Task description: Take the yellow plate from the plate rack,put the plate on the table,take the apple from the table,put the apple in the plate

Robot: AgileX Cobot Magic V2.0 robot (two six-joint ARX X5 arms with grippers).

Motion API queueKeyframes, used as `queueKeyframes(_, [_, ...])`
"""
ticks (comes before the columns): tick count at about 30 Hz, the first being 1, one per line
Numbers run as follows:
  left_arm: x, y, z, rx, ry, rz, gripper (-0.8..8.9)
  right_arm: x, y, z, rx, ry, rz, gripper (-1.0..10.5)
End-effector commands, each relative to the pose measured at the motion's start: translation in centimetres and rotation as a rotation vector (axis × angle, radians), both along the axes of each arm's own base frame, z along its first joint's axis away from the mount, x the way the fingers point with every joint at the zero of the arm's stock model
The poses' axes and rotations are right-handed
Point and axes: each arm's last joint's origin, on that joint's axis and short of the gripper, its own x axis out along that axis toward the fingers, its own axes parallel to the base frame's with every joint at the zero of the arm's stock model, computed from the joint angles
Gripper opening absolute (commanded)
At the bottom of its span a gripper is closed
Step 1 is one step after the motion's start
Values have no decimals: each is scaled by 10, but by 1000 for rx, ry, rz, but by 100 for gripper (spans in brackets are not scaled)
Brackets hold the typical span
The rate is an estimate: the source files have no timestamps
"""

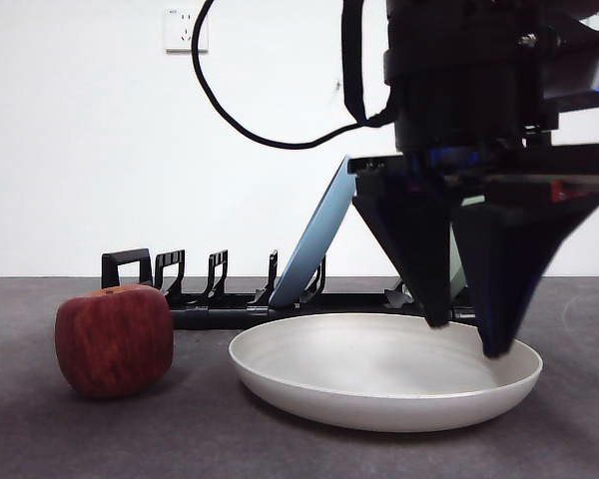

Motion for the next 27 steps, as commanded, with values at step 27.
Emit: queueKeyframes(27, [-17,297,275,-684,-826,665,221,54,133,-55,-166,215,453,480])
